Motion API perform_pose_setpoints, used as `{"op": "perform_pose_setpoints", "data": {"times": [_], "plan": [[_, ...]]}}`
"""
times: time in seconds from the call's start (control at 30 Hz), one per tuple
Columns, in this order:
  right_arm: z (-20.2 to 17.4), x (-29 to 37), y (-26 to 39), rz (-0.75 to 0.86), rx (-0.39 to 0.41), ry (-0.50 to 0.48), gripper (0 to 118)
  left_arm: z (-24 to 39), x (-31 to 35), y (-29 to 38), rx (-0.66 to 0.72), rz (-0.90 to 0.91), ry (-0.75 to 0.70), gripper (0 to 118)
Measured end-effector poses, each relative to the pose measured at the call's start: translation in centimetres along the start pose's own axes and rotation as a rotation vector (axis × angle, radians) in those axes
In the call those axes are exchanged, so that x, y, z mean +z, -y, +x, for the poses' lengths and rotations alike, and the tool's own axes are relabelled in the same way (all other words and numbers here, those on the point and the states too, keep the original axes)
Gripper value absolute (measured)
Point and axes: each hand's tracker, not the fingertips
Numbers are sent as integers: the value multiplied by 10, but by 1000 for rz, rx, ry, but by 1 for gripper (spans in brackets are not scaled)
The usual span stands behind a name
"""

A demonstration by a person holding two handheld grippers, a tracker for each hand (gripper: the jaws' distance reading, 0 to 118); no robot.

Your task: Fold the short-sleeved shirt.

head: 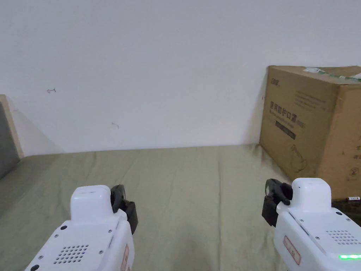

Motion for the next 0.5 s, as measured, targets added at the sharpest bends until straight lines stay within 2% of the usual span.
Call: {"op": "perform_pose_setpoints", "data": {"times": [0.07,0.1,0.13,0.17,0.2,0.23,0.27,0.33,0.37,0.5], "plan": [[-2,6,1,13,18,11,3,-1,3,0,9,5,-34,1],[-3,9,1,20,22,20,8,-1,2,-1,12,7,-43,2],[-4,11,0,22,23,22,26,-2,2,-1,17,5,-45,12],[-4,14,0,25,24,19,59,-4,3,-1,25,4,-35,40],[-5,16,0,29,24,18,82,-5,3,-1,26,-1,-36,68],[-6,16,0,31,26,21,96,-5,1,-2,27,-8,-41,94],[-7,17,0,32,31,23,110,-6,0,-1,28,-14,-44,116],[-8,18,0,32,35,17,118,-10,2,1,34,-13,-43,118],[-8,19,1,29,36,15,118,-11,6,-1,40,39,-11,118],[-12,21,1,24,44,21,118,-9,6,2,-3,14,-33,118]]}}
